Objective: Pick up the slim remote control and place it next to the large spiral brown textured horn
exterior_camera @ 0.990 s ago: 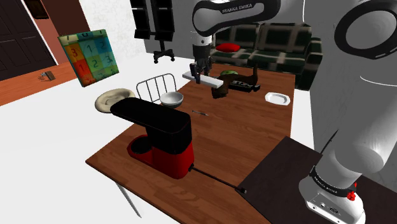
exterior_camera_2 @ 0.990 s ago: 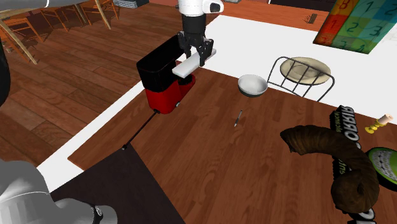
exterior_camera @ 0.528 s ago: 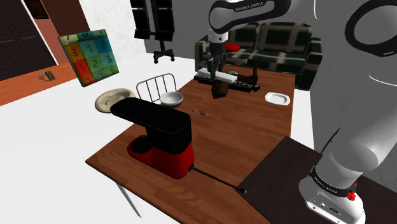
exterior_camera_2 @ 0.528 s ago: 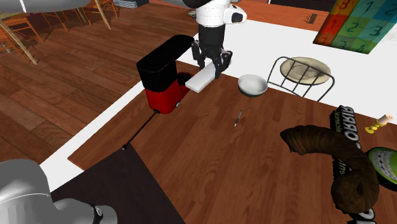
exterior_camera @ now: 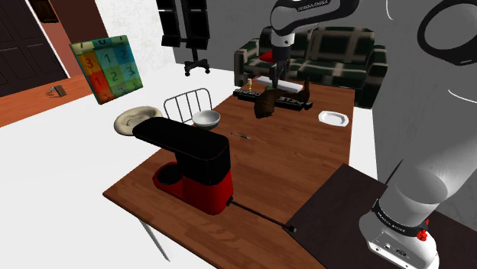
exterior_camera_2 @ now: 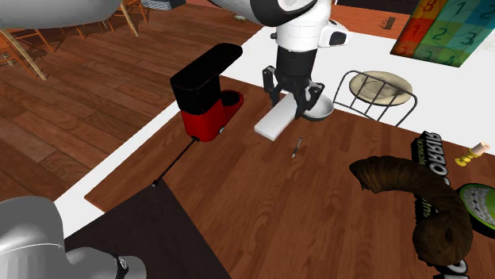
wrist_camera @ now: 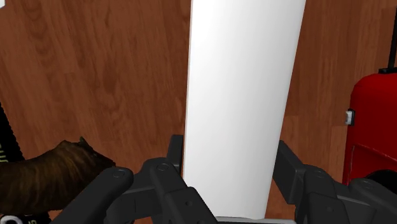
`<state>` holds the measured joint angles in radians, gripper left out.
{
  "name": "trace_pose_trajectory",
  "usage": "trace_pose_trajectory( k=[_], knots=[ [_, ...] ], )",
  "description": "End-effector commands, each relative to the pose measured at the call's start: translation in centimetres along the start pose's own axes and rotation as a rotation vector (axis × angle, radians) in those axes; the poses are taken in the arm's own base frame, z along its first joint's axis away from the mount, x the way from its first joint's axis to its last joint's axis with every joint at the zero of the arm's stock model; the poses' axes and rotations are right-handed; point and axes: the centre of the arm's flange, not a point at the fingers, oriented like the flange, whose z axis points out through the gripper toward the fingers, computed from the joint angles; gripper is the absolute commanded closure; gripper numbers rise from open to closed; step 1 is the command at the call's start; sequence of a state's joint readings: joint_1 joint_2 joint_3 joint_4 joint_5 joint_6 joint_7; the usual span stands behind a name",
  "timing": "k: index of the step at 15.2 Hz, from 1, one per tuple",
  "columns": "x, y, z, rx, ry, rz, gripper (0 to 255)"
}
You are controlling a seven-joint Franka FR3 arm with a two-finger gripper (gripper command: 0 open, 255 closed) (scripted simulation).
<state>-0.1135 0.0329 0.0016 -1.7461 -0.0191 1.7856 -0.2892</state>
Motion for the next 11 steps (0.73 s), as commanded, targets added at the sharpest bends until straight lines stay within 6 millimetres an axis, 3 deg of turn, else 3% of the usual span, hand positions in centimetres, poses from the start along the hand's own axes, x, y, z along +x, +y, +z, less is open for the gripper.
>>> trace_pose_trajectory(
  k=[1,11],
  knots=[
    [-0.5,2.5,0.0,0.0,0.0,-0.001,255],
    [-4.2,15.2,0.3,0.0,0.0,-0.001,255]
  ],
)
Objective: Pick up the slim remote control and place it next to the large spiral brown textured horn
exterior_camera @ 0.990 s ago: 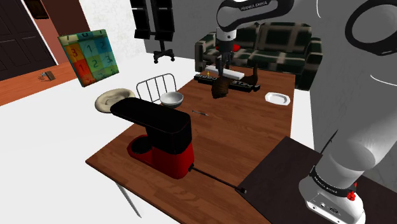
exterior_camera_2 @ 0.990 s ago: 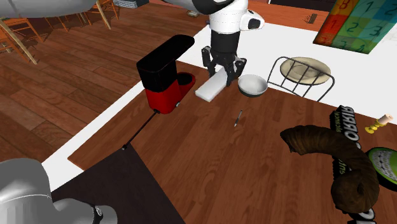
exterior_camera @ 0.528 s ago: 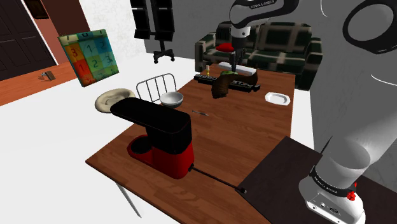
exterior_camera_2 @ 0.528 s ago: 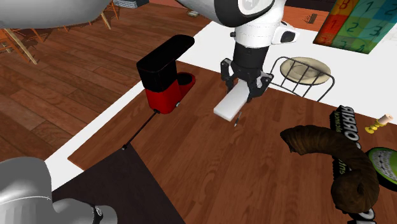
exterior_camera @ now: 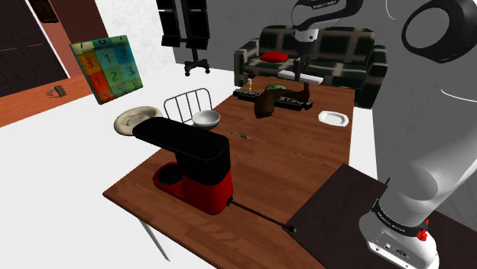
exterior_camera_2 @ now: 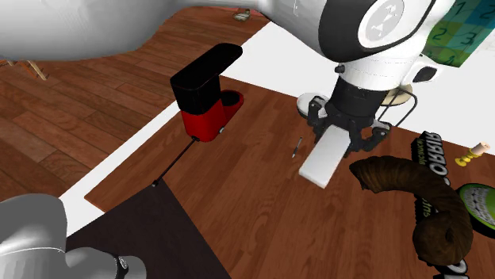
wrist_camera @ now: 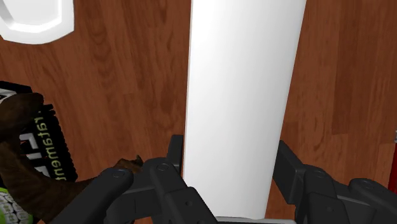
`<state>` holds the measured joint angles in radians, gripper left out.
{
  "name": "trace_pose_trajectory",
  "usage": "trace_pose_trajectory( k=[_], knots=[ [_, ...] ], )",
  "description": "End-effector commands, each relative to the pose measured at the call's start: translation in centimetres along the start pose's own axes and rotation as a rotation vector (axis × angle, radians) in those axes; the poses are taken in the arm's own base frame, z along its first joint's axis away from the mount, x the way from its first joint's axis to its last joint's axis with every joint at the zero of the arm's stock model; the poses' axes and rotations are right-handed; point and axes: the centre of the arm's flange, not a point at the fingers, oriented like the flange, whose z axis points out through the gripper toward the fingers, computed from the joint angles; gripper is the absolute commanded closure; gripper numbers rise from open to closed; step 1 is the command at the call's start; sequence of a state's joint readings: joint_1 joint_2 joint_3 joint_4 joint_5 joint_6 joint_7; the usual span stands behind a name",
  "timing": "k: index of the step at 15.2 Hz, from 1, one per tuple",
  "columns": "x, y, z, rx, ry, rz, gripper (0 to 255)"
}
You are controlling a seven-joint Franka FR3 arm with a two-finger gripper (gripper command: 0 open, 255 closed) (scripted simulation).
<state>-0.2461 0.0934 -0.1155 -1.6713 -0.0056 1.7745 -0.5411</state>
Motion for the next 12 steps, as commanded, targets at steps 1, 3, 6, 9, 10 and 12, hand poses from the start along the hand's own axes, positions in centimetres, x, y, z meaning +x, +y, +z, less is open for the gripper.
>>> trace_pose_trajectory(
  k=[1,3,6,9,10,12],
  knots=[
    [-0.5,2.8,0.0,-0.001,0.001,-0.002,255],
    [-1.3,5.3,0.1,-0.001,0.001,-0.002,255],
    [-2.4,9.1,0.1,-0.001,0.001,-0.002,255],
    [-3.5,12.9,0.2,-0.001,0.001,-0.002,255],
    [-3.9,14.2,0.2,-0.001,0.001,-0.002,255],
    [-4.6,16.7,0.3,-0.001,0.001,-0.002,255]
  ],
)
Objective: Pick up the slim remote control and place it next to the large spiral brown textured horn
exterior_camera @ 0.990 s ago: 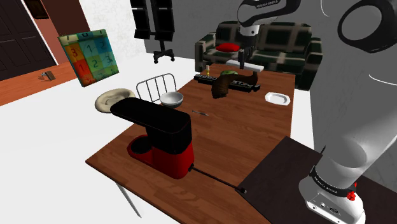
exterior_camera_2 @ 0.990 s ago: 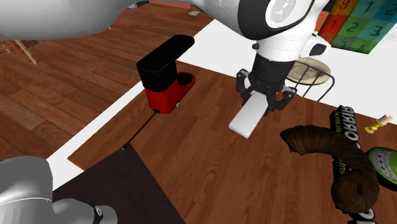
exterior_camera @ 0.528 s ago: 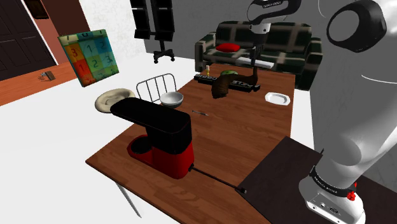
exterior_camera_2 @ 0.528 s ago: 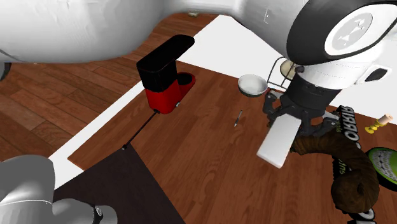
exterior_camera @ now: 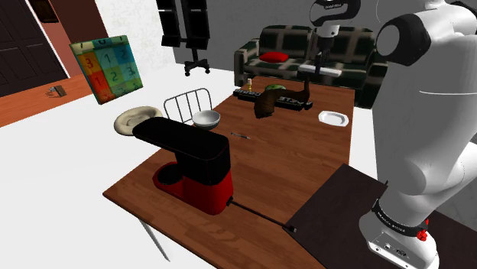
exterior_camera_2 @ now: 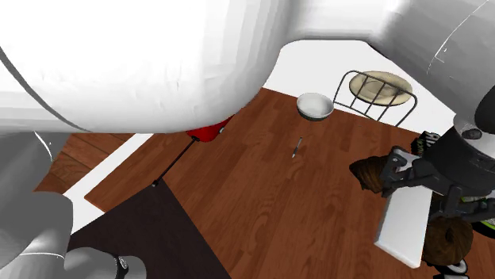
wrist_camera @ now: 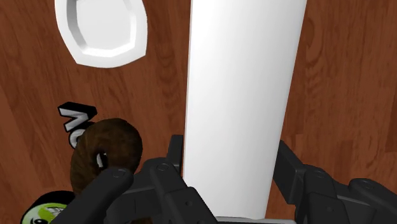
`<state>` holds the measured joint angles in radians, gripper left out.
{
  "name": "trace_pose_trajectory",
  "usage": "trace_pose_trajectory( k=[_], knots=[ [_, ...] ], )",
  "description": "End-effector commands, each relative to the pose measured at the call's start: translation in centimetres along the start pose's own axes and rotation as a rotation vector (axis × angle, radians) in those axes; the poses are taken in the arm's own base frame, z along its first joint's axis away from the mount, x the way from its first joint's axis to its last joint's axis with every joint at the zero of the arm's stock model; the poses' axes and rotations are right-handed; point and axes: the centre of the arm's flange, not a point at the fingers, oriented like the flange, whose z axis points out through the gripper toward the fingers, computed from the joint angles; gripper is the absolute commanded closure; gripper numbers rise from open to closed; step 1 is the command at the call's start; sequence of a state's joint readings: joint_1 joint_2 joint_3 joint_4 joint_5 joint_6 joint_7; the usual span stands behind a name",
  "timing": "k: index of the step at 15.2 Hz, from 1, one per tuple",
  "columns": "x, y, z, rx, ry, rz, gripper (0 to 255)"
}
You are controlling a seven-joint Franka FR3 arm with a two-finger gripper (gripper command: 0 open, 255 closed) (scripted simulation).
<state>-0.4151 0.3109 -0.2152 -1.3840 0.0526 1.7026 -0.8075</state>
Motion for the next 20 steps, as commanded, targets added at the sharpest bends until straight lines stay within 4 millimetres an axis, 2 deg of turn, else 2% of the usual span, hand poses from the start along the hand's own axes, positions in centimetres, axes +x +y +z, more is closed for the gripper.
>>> trace_pose_trajectory(
  k=[1,5,20],
  knots=[
    [-0.9,2.8,-0.1,0.0,0.001,-0.002,255],
    [-2.3,7.5,0.0,0.0,0.001,-0.002,255],
    [-2.3,7.3,7.9,0.0,0.001,-0.002,255]
  ],
)
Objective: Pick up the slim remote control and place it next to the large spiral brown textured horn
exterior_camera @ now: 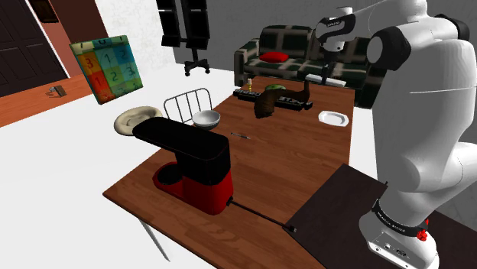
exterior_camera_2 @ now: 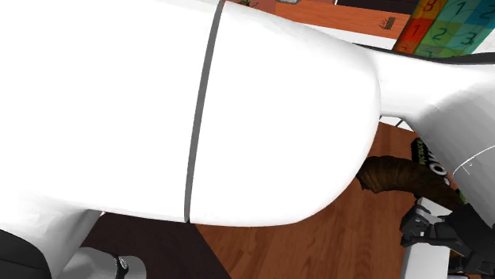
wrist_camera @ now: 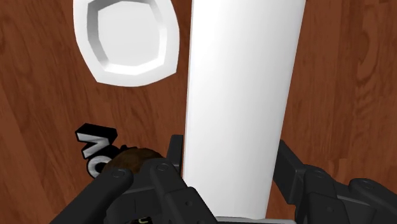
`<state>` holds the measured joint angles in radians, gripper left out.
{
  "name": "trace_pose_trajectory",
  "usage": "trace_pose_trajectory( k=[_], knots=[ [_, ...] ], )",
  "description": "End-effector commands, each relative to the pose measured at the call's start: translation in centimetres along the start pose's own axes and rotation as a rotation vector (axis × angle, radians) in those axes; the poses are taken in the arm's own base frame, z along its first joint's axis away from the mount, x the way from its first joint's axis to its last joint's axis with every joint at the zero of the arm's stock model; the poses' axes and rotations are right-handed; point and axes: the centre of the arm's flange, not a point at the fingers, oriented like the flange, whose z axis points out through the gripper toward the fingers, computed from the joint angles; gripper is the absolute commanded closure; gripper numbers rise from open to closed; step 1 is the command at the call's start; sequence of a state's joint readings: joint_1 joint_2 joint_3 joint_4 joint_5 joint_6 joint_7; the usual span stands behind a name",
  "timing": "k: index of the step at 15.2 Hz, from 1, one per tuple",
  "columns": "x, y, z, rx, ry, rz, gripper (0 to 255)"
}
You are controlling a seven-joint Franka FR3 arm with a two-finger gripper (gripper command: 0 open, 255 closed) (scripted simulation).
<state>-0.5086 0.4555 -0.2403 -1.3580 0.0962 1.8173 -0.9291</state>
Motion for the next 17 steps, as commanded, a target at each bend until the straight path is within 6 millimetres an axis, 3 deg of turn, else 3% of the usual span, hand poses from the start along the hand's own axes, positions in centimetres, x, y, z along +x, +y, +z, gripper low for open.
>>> trace_pose_trajectory(
  k=[1,17],
  knots=[
    [0.1,0.0,1.1,0.0,0.0,-0.001,255],
    [0.1,-0.2,9.6,0.0,0.0,-0.001,255]
  ],
)
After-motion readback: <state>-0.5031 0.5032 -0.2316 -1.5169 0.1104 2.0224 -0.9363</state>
